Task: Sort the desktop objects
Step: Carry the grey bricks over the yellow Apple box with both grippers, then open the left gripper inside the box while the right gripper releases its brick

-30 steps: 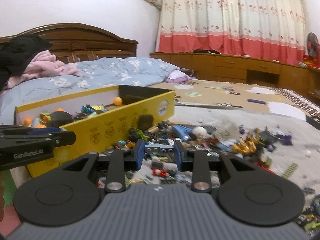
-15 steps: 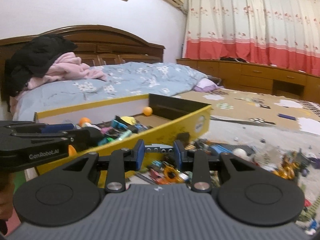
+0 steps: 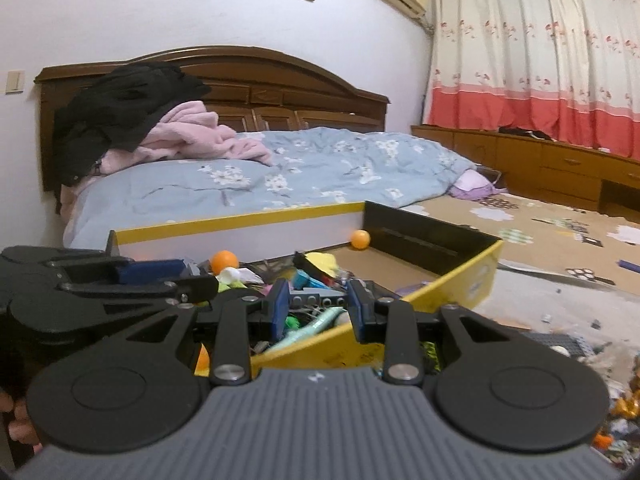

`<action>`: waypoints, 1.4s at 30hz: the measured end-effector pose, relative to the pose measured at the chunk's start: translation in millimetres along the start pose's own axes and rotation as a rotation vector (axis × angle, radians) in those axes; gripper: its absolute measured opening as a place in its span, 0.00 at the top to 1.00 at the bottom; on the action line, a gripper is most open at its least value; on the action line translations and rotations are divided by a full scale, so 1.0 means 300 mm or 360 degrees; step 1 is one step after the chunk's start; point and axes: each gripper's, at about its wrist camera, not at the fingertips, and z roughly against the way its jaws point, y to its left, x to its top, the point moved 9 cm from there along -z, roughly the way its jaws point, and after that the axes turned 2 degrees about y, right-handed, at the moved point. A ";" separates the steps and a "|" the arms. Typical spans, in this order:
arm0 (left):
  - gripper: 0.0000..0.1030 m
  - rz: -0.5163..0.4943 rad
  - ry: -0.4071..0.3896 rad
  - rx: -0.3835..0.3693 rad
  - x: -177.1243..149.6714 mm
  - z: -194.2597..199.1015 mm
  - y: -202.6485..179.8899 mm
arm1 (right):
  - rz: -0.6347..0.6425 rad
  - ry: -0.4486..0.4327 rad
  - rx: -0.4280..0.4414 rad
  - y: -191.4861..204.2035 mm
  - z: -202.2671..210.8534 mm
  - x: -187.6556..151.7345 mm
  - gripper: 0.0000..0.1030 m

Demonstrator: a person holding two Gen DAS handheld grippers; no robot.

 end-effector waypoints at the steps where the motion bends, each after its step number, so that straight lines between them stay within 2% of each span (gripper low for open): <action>1: 0.73 0.0004 0.0004 0.0005 -0.002 -0.007 0.007 | -0.0003 0.0004 0.0013 0.003 -0.011 0.001 0.65; 9: 0.73 0.0050 0.0054 0.0081 -0.016 -0.073 0.067 | -0.0015 0.0037 0.0073 0.031 -0.101 -0.001 0.65; 21: 0.73 0.0122 0.0125 0.0186 0.003 -0.175 0.143 | -0.0044 0.0054 0.0091 0.052 -0.195 0.000 0.65; 24: 0.72 0.0123 0.0141 0.0210 0.007 -0.190 0.155 | -0.0040 0.0041 0.0088 0.055 -0.197 0.001 0.62; 25: 0.71 0.0128 0.0143 0.0217 0.008 -0.192 0.159 | -0.0035 0.0027 0.0077 0.055 -0.195 0.002 0.46; 27: 0.59 0.0141 0.0146 0.0227 0.009 -0.192 0.164 | -0.0026 0.0009 0.0084 0.060 -0.193 0.005 0.38; 29: 0.51 0.0158 0.0134 0.0251 0.010 -0.185 0.172 | -0.0031 -0.0001 0.0077 0.057 -0.189 0.008 0.36; 33: 0.31 0.0205 0.0131 0.0276 0.014 -0.181 0.199 | -0.0065 -0.0018 0.0077 0.038 -0.186 0.018 0.20; 38: 0.14 0.0225 0.0125 0.0309 0.022 -0.169 0.216 | -0.0071 -0.0048 0.0064 0.030 -0.169 0.022 0.13; 42: 0.01 0.0269 0.0145 0.0355 0.023 -0.160 0.229 | -0.0081 -0.0073 0.0043 0.022 -0.158 0.022 0.00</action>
